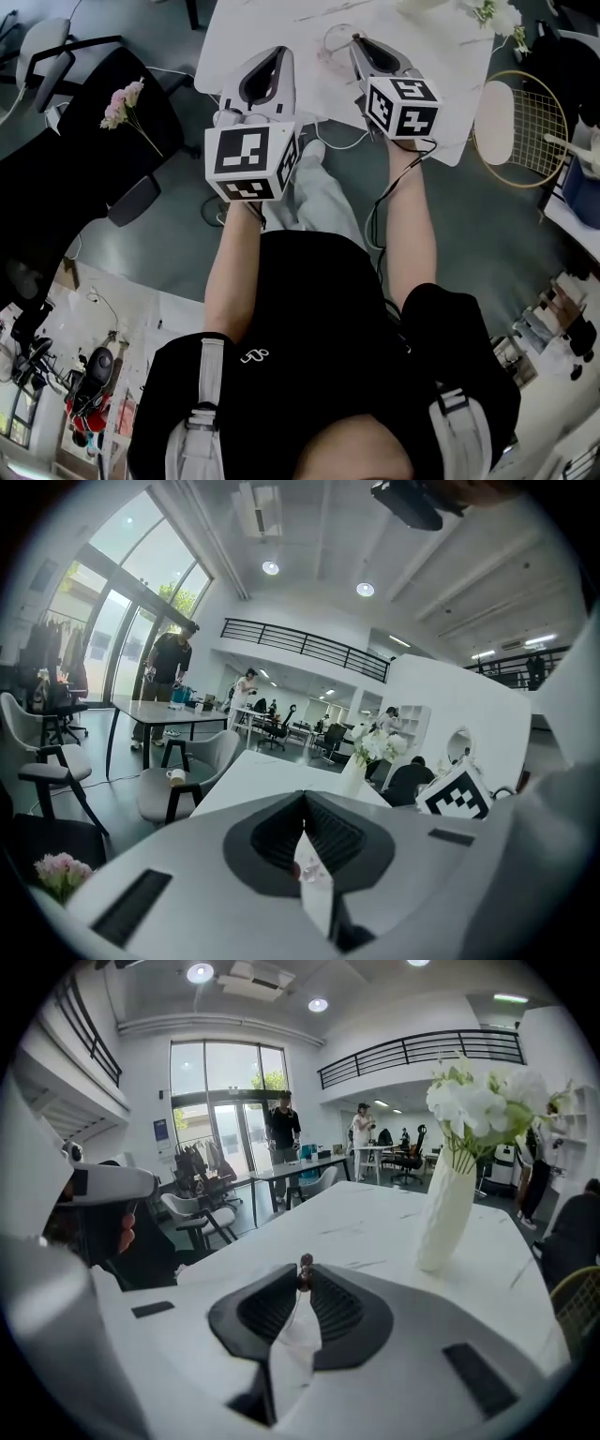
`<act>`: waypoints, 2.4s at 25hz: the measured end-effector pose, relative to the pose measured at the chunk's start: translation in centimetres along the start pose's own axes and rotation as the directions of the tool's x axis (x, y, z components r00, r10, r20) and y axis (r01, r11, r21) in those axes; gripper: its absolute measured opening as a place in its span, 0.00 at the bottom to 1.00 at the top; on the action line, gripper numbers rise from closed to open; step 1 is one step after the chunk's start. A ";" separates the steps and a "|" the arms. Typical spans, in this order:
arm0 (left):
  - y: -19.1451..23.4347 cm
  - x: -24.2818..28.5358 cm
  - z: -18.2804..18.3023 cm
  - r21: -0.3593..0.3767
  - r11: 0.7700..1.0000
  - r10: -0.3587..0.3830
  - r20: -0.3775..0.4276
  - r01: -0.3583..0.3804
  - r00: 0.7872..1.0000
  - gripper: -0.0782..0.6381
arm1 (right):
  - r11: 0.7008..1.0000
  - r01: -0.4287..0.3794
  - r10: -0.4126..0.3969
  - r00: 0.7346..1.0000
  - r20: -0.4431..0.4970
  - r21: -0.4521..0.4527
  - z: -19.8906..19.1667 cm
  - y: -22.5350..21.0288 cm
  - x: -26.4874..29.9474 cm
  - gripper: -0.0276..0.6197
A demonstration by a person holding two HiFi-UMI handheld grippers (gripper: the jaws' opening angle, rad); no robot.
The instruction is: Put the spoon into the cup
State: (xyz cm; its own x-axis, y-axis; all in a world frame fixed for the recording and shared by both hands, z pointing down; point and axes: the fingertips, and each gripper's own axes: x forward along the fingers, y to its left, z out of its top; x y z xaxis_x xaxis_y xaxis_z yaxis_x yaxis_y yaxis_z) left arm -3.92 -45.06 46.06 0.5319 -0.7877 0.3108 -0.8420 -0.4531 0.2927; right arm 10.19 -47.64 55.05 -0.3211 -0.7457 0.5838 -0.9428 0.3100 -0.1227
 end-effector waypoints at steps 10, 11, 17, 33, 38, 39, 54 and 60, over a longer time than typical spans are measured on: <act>-1.3 0.6 1.8 0.034 0.999 -0.035 0.016 0.034 0.999 0.13 | 0.992 0.085 -0.084 0.996 -0.016 0.089 -1.6 -2.0 -0.3 0.29; -1.5 0.6 1.9 0.038 0.998 -0.041 0.016 0.040 0.999 0.13 | 0.990 0.091 -0.089 0.996 -0.022 0.105 -1.8 -2.2 -0.4 0.32; -2.8 1.1 2.3 0.054 0.997 -0.063 0.018 0.062 0.998 0.13 | 0.975 0.123 -0.130 0.991 0.021 0.187 -1.0 -3.7 -2.0 0.37; -7.8 0.4 11.6 0.173 0.982 -0.118 0.218 0.080 0.969 0.13 | 0.989 0.107 -0.148 0.763 0.629 0.104 17.6 -2.7 -19.0 0.05; -9.6 0.1 15.2 0.225 0.972 -0.131 0.300 0.064 0.945 0.13 | 0.994 0.099 -0.109 0.740 0.664 0.053 19.0 -2.6 -20.3 0.05; -9.9 0.0 15.6 0.230 0.971 -0.132 0.309 0.061 0.942 0.13 | 0.994 0.101 -0.101 0.748 0.656 0.038 18.9 -2.6 -20.3 0.05; -10.6 0.5 17.5 0.237 0.971 -0.112 0.347 0.029 0.931 0.13 | 0.996 0.081 -0.032 0.760 0.649 -0.045 20.1 -2.3 -19.5 0.05; -11.6 0.9 17.8 0.248 0.968 -0.126 0.348 0.038 0.929 0.13 | 0.995 0.082 -0.021 0.757 0.653 -0.062 20.5 -2.7 -19.8 0.05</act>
State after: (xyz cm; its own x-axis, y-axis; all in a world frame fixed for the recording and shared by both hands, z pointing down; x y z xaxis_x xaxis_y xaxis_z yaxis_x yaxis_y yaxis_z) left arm 4.73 -47.98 26.90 0.5686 -0.8202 -0.0628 -0.8172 -0.5720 0.0710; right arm 17.30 -45.81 27.32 -0.2816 -0.9562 -0.0800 -0.9584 0.2843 -0.0243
